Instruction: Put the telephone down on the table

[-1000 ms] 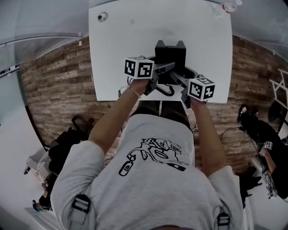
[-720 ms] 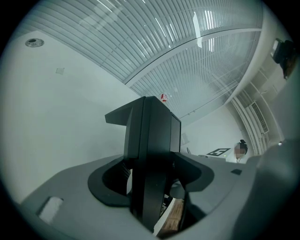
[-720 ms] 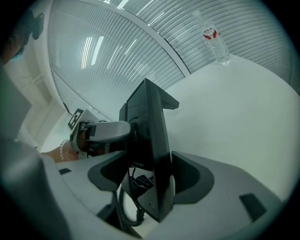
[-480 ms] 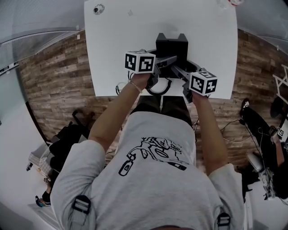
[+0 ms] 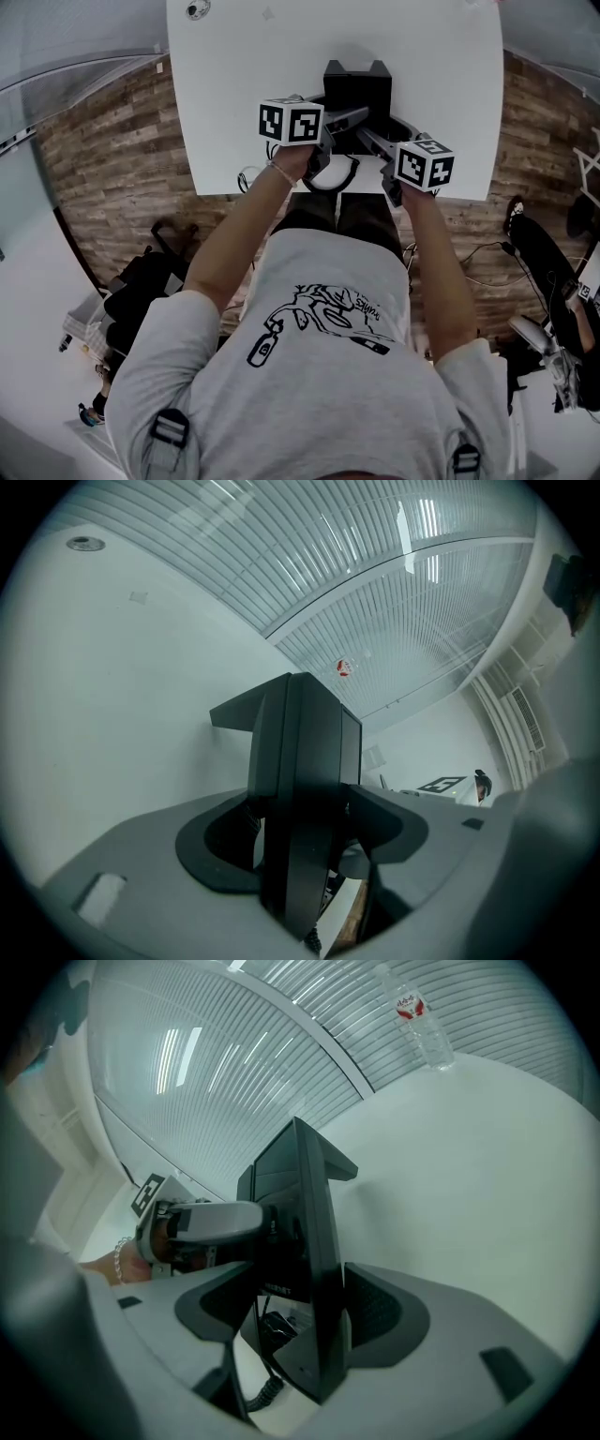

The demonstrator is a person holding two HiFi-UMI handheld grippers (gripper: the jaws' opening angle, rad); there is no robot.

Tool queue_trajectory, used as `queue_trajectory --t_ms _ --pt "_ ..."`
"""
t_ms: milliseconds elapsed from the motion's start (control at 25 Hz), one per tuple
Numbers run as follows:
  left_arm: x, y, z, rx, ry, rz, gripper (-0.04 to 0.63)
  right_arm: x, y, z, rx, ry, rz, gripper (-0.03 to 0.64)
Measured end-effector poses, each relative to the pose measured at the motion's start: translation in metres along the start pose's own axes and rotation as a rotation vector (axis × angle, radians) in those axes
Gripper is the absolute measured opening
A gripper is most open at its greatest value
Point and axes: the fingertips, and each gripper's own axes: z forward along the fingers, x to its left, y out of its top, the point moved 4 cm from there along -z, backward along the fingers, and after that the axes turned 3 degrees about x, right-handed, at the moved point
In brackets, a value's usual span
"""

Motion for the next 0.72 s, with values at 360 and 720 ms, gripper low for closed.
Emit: queue_trajectory --t_ms 360,720 --pt "0.0025 -0.0007 0.0030 -0.005 0.019 0.004 0.293 -0.0038 -0.0021 0.0010 -0.013 0.006 0.008 0.259" --pt "0.0031 -0.0003 0.0029 -0.016 0.026 0.010 0.295 -0.0044 -0.0022 0.0020 -0.017 0.009 0.012 0.259"
